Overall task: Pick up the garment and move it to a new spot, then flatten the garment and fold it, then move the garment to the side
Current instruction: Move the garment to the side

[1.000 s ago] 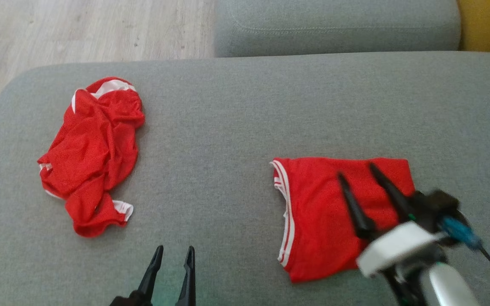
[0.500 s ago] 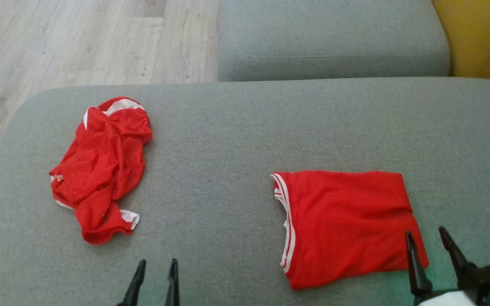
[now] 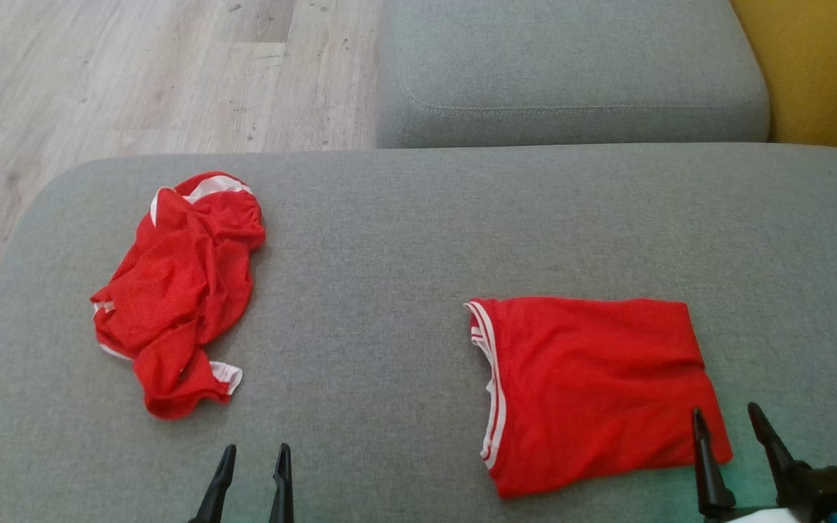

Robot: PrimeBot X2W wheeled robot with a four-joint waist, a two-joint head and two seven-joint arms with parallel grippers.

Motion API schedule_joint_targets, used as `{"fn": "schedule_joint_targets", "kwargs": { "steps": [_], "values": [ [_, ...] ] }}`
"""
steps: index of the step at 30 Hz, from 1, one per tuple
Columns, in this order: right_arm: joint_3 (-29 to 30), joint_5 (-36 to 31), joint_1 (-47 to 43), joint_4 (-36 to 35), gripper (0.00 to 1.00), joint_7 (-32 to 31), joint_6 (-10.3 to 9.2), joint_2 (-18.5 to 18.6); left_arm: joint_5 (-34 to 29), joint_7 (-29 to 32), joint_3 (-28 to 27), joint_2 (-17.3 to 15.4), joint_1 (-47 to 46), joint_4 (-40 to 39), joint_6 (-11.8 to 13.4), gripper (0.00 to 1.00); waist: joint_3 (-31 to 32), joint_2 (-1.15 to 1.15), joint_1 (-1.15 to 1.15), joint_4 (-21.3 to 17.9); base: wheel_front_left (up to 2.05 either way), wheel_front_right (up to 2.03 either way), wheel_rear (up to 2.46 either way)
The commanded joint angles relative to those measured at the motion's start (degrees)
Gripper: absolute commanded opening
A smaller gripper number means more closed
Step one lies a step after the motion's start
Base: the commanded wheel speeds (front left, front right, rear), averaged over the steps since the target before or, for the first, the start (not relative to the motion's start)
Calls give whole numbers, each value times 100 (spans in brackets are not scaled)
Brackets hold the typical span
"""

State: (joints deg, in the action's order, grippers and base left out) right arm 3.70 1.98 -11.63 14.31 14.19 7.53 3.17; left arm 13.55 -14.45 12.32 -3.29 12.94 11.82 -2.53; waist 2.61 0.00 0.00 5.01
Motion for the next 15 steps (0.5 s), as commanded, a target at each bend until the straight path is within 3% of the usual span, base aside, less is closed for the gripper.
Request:
{"fn": "schedule_joint_targets", "kwargs": {
  "steps": [1,9,12,15],
  "values": [
    [-171,29,118,-166,100,80,-4,50,-23,-55,-224,41,-210,-154,-9,100,1,0,0,-12,0,0,0],
    [-217,684,362,-83,100,18,-4,15,11,-55,-191,41,-212,-150,-6,100,-98,0,0,-78,0,0,0],
    [-155,964,601,-143,100,-244,-4,58,4,-55,-176,41,-233,-143,-16,100,-138,0,0,-105,0,0,0],
    [-95,1415,985,-235,100,-974,-4,259,-11,-55,-132,41,-265,-129,-35,100,-187,0,0,-122,0,0,0]
  ]
}}
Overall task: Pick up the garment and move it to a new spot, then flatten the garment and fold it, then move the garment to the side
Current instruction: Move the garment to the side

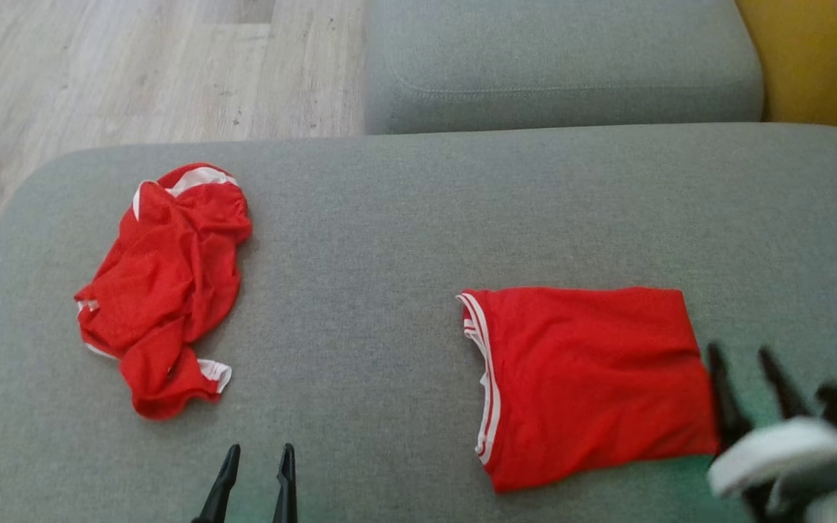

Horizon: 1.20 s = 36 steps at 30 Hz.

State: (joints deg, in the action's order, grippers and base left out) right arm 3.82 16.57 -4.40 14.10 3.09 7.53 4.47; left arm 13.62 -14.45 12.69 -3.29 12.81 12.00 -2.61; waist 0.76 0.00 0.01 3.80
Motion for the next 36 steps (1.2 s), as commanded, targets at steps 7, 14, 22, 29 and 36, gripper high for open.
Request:
{"fn": "schedule_joint_targets", "kwargs": {
  "steps": [7,14,22,29,36],
  "values": [
    [156,256,888,271,100,-1738,-4,577,-38,-55,-79,41,-325,-111,-55,100,-93,0,-1,106,0,0,0],
    [6,220,1407,1179,100,-2642,-4,522,-27,-55,-56,41,-382,-88,-56,100,-206,0,-1,161,0,0,0],
    [-301,786,2028,1713,0,-3014,-4,469,35,-55,41,41,-481,-114,-26,100,-327,0,-1,89,0,0,0],
    [-82,238,2959,1701,0,-2610,-4,1020,-45,-55,53,41,-698,-182,-87,100,-783,0,-1,-305,0,0,0],
    [939,-1022,4069,1909,0,-1966,-4,1668,-397,-55,88,-86,-1195,-222,-312,100,-1612,0,-1,-579,0,0,0]
  ]
}}
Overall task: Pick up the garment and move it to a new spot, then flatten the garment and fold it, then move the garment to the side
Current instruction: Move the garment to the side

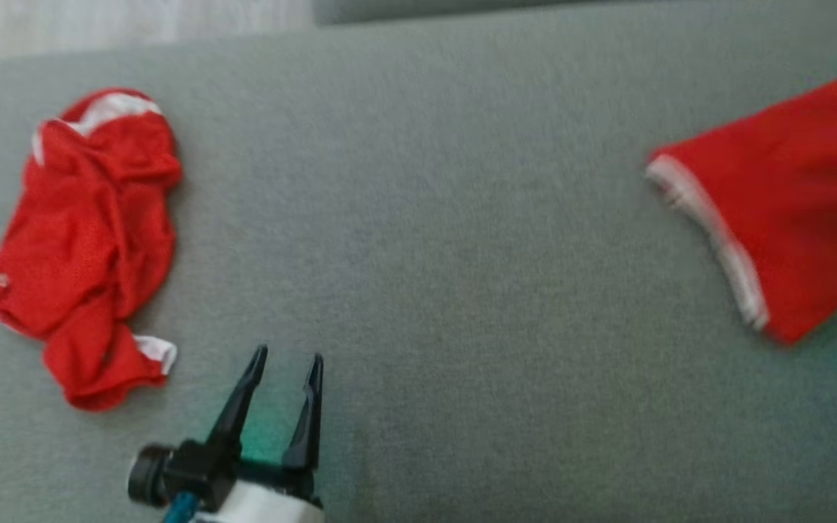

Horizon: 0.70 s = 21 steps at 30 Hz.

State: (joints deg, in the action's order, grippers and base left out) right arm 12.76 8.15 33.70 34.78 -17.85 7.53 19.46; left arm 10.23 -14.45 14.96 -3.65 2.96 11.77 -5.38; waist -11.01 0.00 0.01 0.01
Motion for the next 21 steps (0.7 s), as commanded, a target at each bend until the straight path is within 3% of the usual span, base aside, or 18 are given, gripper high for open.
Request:
{"fn": "schedule_joint_targets", "kwargs": {
  "steps": [1,4,12,13,14,15,21],
  "values": [
    [206,-362,402,-146,0,214,-4,242,-90,-55,-131,-87,-280,-228,-59,100,-573,0,-1,-223,0,0,0],
    [797,-1080,815,-72,0,494,-4,425,-168,-55,-69,-215,-480,-311,-126,100,-939,0,-1,-274,0,0,0],
    [1530,-2147,1157,126,0,870,-4,438,-170,-55,-27,-287,-564,-338,-169,100,-1060,0,-1,-235,0,0,0],
    [1635,-2307,1169,127,9,925,-4,430,-165,-55,-32,-280,-556,-335,-171,100,-1045,0,-1,-227,0,0,0],
    [1723,-2486,1163,129,45,971,-4,423,-162,-55,-37,-271,-543,-328,-172,100,-1021,0,-1,-219,0,0,0],
    [1810,-2607,1161,142,100,1015,-4,385,-161,-55,-44,-259,-526,-321,-173,100,-991,0,-1,-213,0,0,0],
    [2104,-3362,1010,-98,100,1438,-4,91,-120,-55,-115,-150,-392,-277,-167,100,-607,0,-1,-196,0,0,0]
  ]
}}
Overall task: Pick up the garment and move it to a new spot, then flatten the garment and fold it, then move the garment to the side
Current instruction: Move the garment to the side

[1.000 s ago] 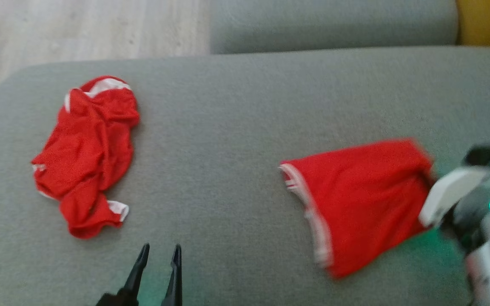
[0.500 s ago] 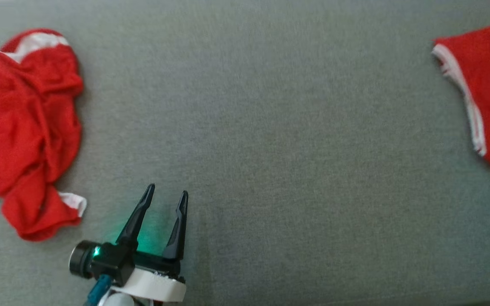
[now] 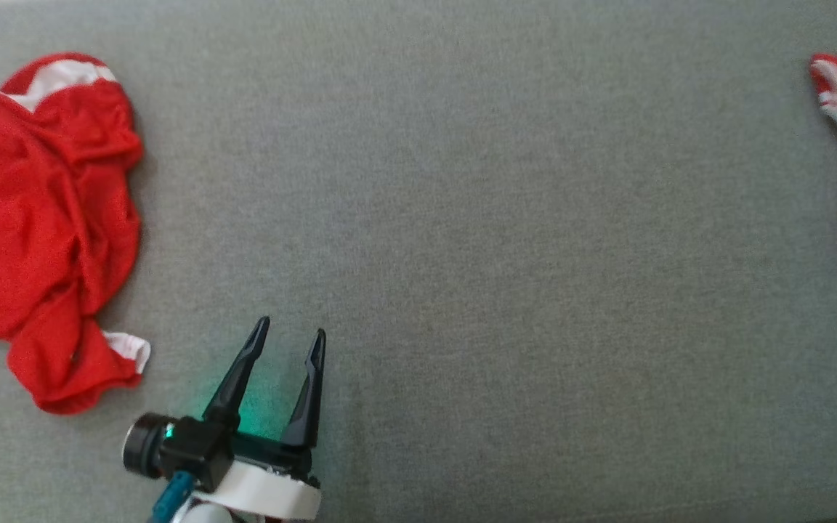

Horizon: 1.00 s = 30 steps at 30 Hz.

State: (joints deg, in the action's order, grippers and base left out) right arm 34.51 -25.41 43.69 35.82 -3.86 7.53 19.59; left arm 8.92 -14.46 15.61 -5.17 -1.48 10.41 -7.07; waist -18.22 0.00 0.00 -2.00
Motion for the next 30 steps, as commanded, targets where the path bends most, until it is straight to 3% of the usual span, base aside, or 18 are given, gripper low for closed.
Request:
{"fn": "schedule_joint_targets", "kwargs": {
  "steps": [1,6,10,21,30],
  "values": [
    [-97,-57,-46,-239,100,115,-4,4,22,-54,-190,23,76,-133,5,100,193,0,0,7,0,0,0],
    [-461,-13,-491,-524,100,553,-4,-330,98,-54,-203,133,213,-73,26,100,680,0,0,42,0,0,0],
    [-923,394,-1101,-896,100,834,-4,-630,186,-54,-206,190,402,-20,91,100,1131,0,0,129,0,0,0],
    [-2130,1657,-3774,-2277,100,1265,-4,-1464,256,-54,-364,226,866,63,328,100,1952,0,0,549,0,0,0],
    [-2972,2582,-4884,-2173,100,1775,-4,-1664,218,-54,-576,228,920,256,524,100,2026,0,0,575,0,0,0]
  ]
}}
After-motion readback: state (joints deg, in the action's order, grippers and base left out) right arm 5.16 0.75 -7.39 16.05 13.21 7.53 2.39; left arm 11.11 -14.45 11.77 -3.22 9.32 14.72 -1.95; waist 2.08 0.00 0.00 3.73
